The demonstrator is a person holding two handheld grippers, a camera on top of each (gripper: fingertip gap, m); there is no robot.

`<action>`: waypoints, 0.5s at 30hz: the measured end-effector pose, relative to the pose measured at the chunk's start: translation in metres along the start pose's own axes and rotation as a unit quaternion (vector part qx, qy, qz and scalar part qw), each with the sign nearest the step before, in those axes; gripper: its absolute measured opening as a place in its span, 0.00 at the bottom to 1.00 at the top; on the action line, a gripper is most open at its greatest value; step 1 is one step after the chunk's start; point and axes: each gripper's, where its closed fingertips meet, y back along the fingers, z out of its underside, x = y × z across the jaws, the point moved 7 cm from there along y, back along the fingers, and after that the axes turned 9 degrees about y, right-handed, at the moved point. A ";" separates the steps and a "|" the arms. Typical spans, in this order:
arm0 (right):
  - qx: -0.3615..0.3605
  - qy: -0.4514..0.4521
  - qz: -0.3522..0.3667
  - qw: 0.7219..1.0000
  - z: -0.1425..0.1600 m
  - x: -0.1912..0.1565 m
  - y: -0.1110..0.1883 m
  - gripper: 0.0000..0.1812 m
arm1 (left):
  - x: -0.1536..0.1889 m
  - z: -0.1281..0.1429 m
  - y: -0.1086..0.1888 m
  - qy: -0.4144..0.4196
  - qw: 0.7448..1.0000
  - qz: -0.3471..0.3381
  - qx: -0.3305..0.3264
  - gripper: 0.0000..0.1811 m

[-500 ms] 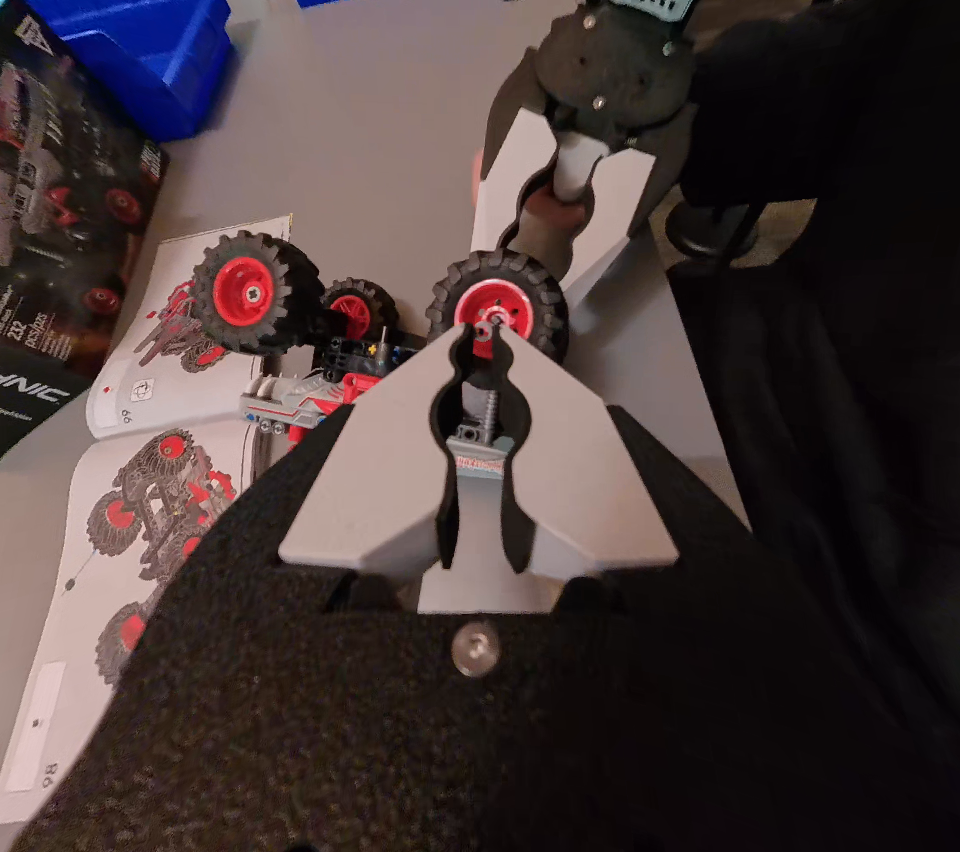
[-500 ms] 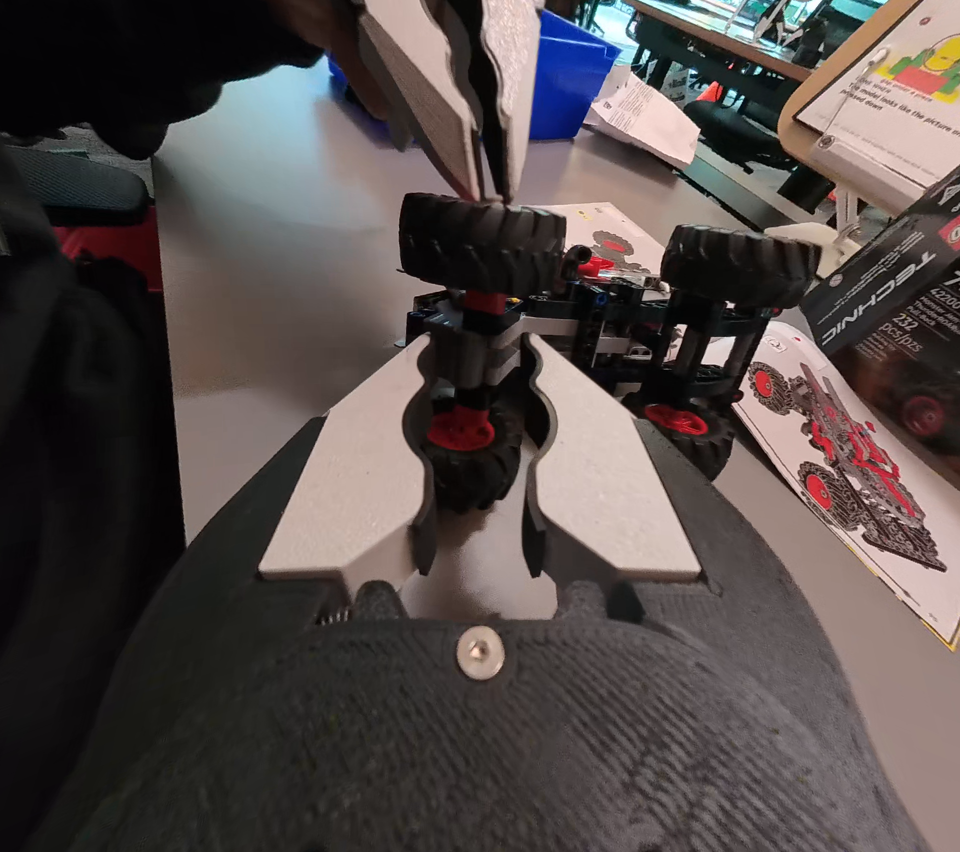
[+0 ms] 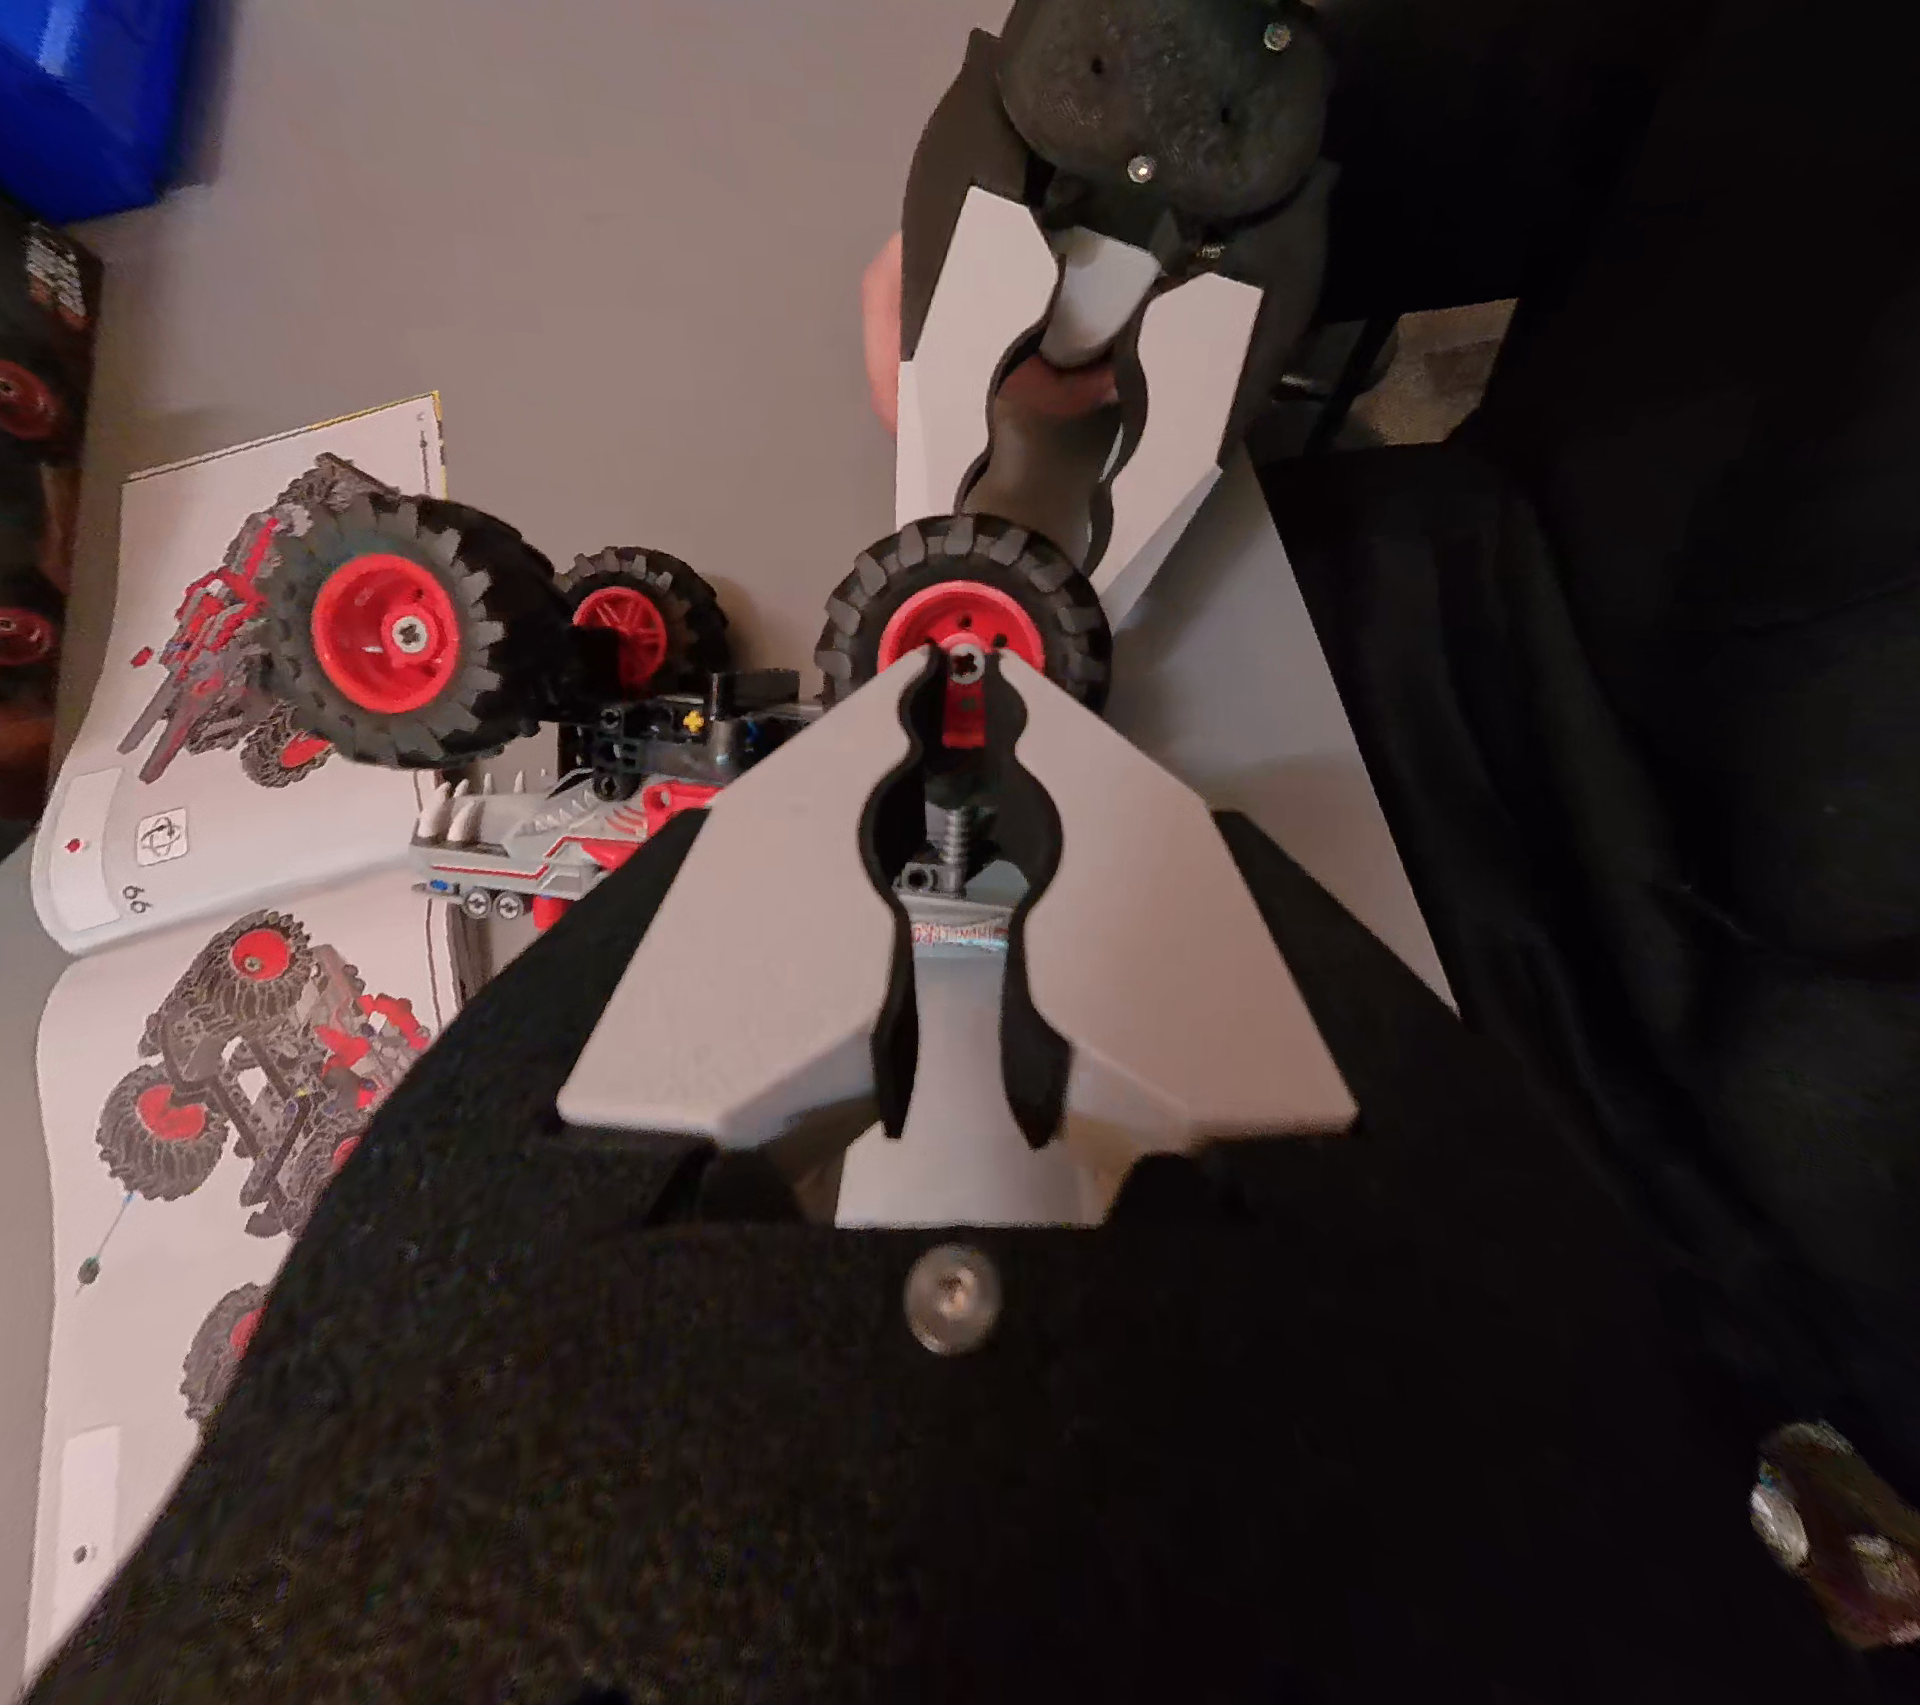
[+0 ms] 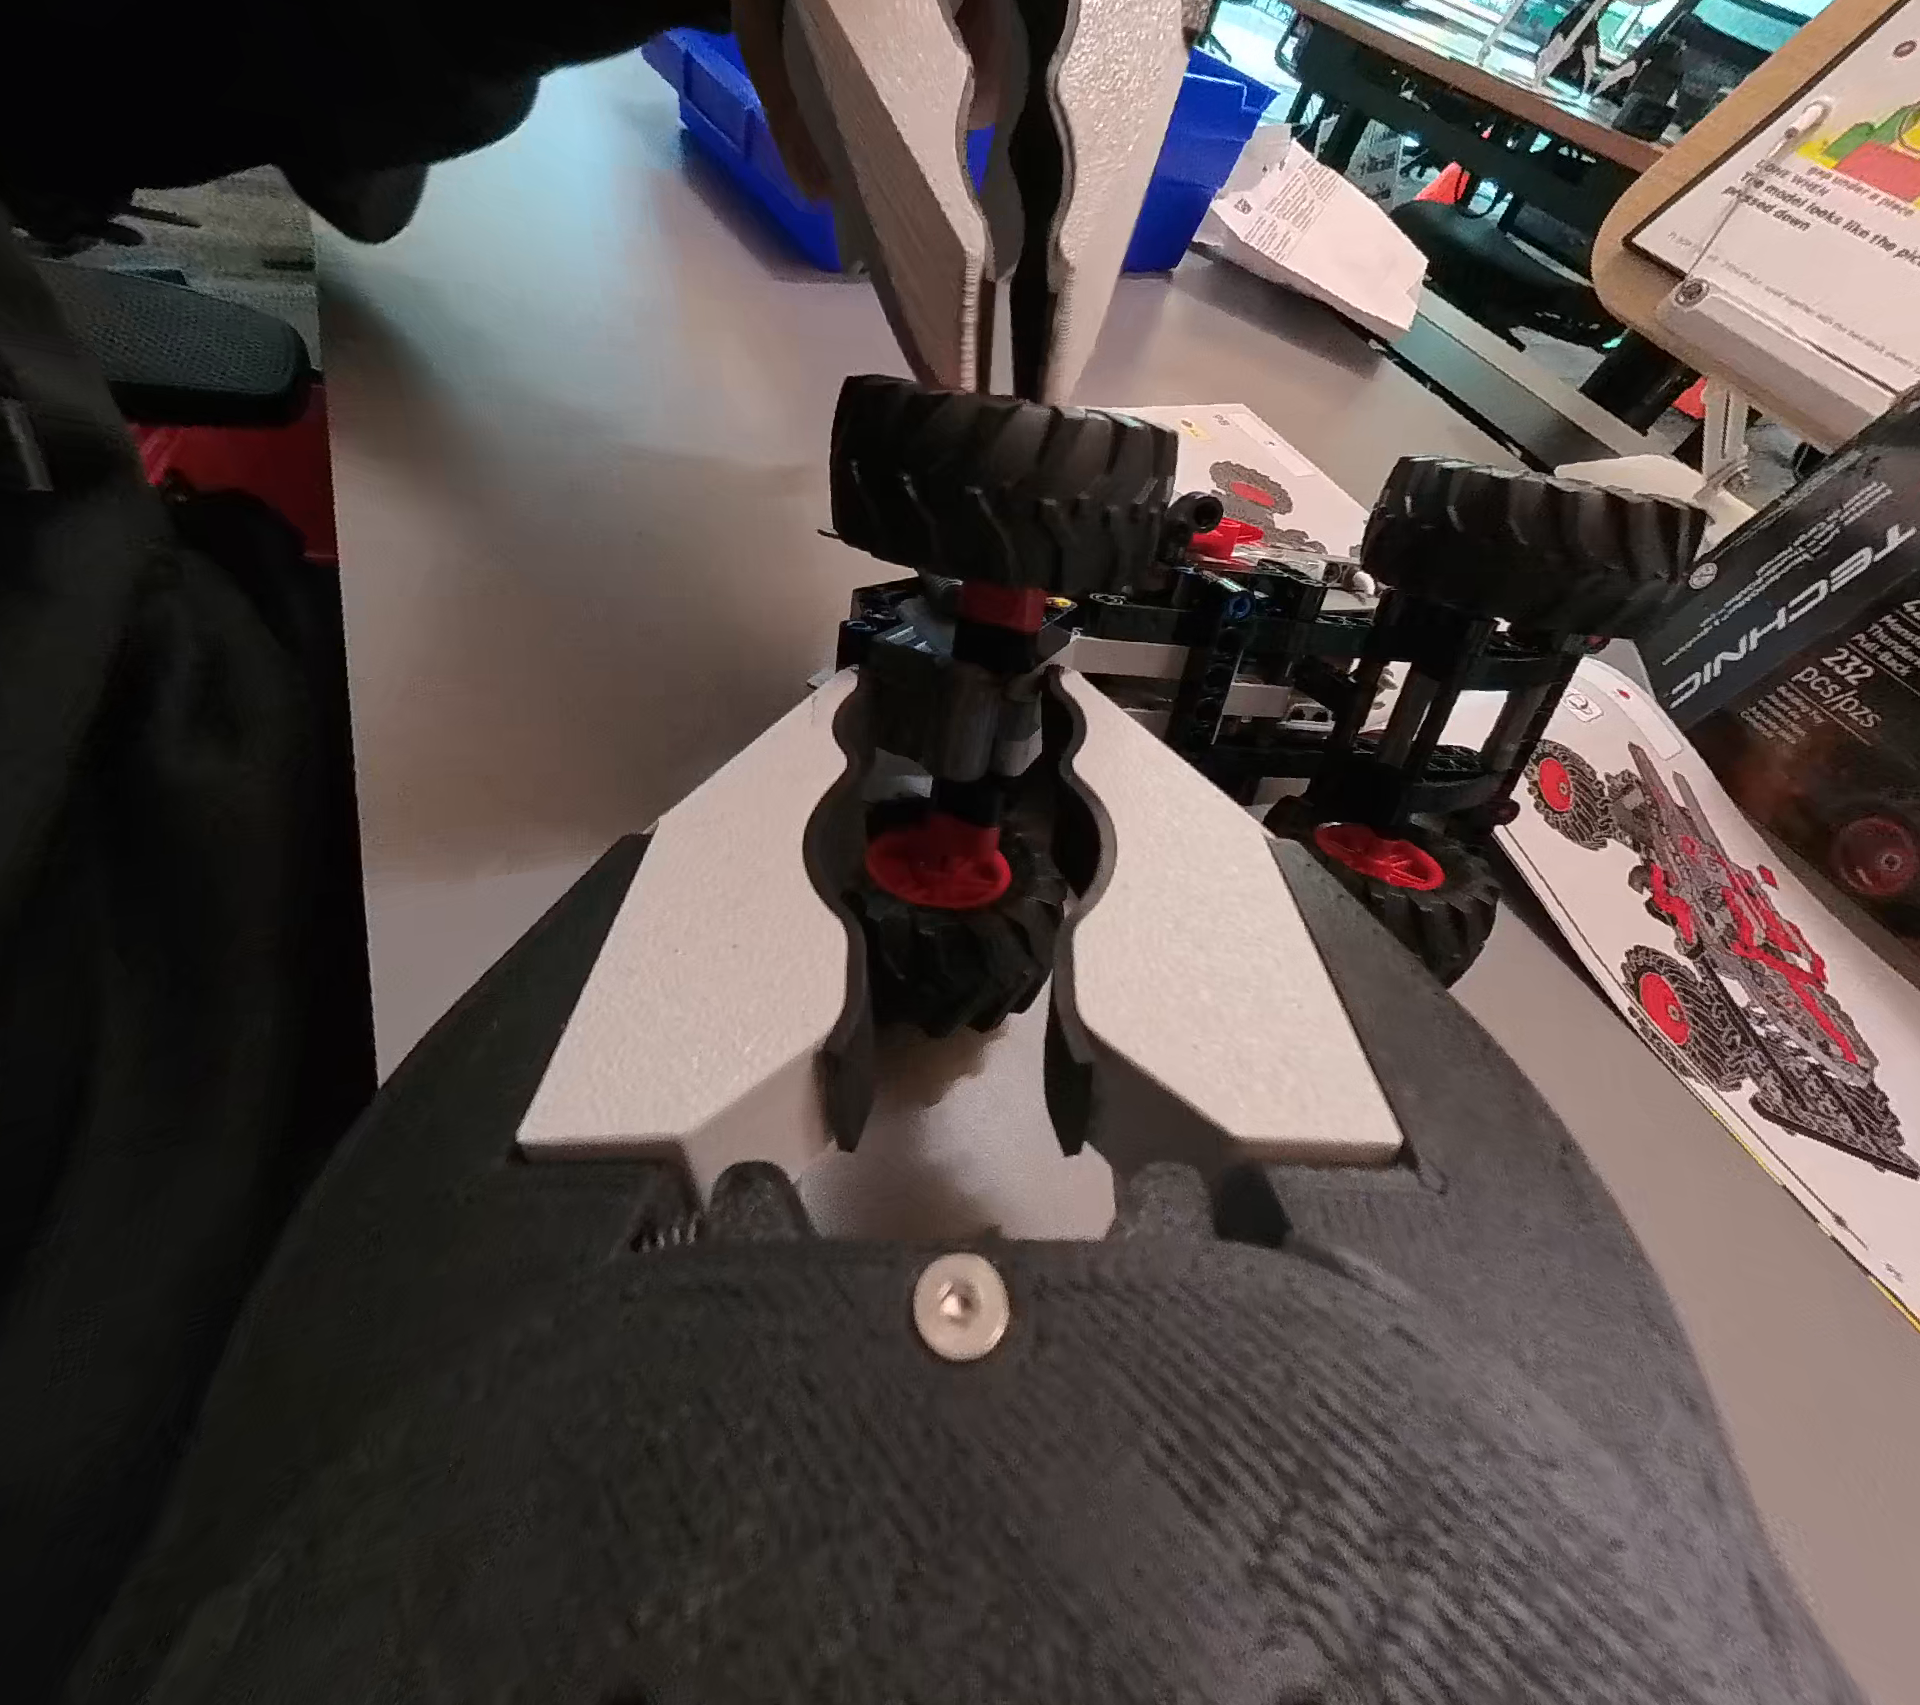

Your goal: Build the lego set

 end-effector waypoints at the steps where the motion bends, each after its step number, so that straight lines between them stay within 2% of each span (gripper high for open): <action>1: 0.000 -0.001 0.000 1.000 0.000 0.001 0.000 0.16 | 0.000 -0.001 0.000 0.001 1.000 0.004 -0.003 0.02; 8: 0.002 0.000 0.005 1.000 -0.001 0.002 0.003 0.16 | -0.005 -0.003 -0.002 0.042 0.998 0.037 -0.020 0.02; 15: 0.001 -0.002 0.007 1.000 -0.002 0.002 0.003 0.16 | -0.003 -0.007 -0.003 0.041 0.998 0.020 -0.044 0.02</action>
